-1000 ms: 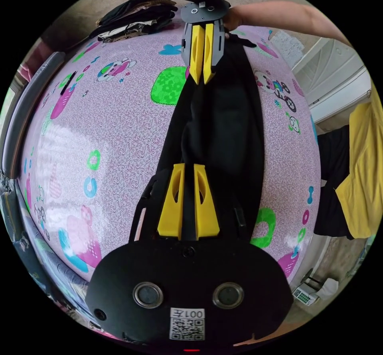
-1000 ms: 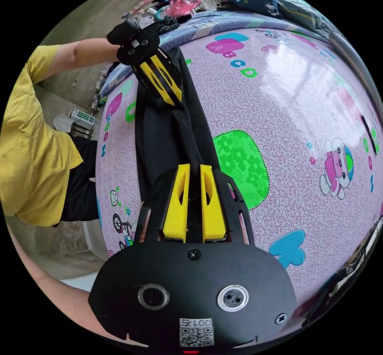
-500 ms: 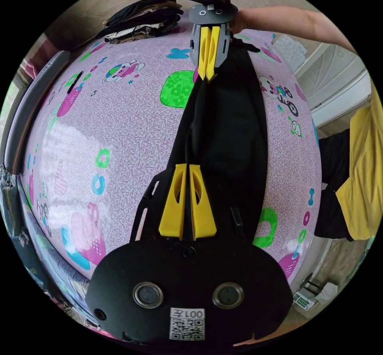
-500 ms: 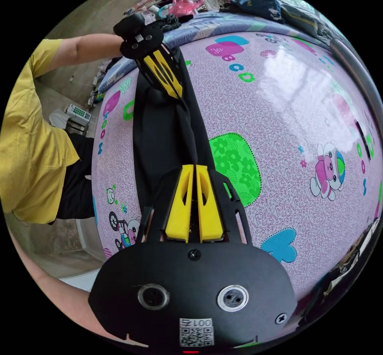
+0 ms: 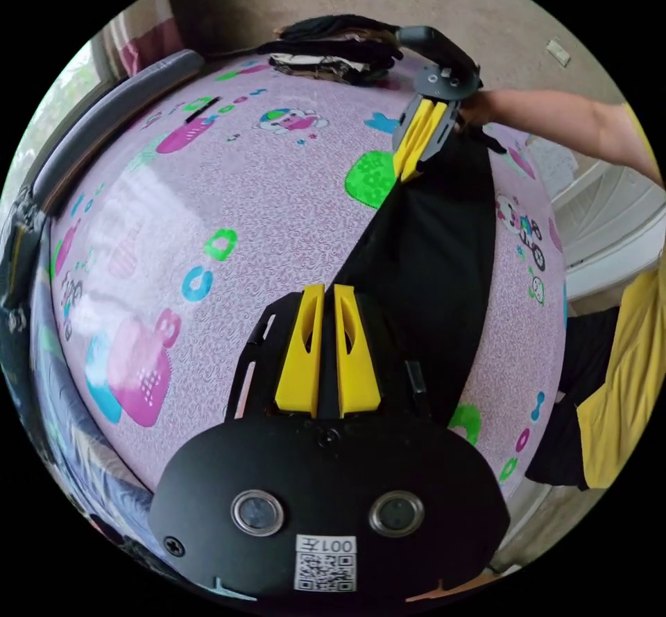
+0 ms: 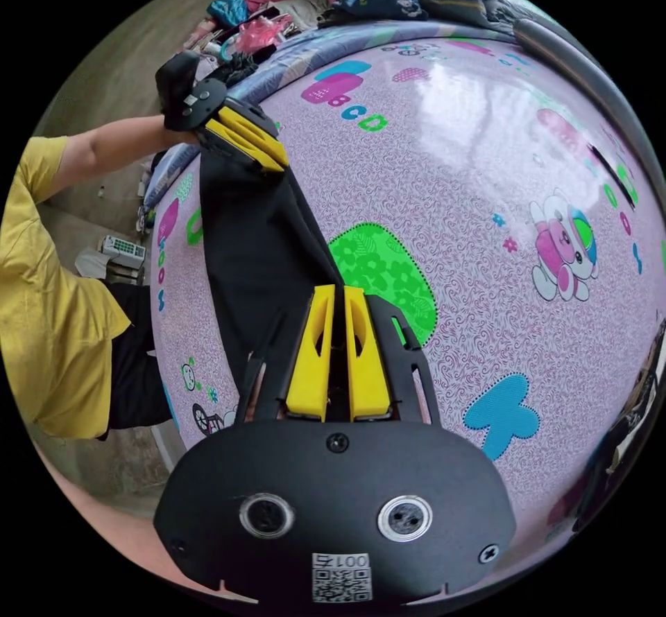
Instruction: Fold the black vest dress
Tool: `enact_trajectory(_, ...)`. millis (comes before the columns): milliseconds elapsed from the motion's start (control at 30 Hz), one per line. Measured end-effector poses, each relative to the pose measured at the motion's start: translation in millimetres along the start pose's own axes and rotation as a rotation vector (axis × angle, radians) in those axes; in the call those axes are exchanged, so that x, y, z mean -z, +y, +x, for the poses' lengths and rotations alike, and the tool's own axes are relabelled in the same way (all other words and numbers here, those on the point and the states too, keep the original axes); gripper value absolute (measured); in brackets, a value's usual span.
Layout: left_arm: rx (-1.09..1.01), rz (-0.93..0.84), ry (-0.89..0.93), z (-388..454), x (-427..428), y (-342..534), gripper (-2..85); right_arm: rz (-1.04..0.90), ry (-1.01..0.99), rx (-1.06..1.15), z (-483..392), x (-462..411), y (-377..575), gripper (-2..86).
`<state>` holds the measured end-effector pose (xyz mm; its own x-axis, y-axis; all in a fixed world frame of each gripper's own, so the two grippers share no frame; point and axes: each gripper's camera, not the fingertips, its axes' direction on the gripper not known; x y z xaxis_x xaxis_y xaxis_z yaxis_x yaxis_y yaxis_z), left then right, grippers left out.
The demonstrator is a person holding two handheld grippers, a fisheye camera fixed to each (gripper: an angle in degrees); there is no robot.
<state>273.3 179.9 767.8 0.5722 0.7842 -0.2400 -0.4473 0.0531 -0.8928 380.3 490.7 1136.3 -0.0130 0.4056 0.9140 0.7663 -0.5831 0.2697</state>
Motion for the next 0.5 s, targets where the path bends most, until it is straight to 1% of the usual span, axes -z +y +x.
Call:
enact_trajectory(100,0.059,0.046,-0.003,-7.1,23.1,23.2,-0.9,0.052,-0.007,0.031,-9.6,12.6,-3.2,2.0)
enact_trajectory(300,-0.039,-0.102,-0.033,-2.2,30.1,54.5,0.1,0.029,-0.052,0.176,-39.1,-6.7,-44.1,3.7)
enact_trajectory(500,-0.181,-0.217,-0.089,18.2,16.0,57.6,1.2,0.008,-0.074,0.234,-53.1,-33.9,-78.4,4.9)
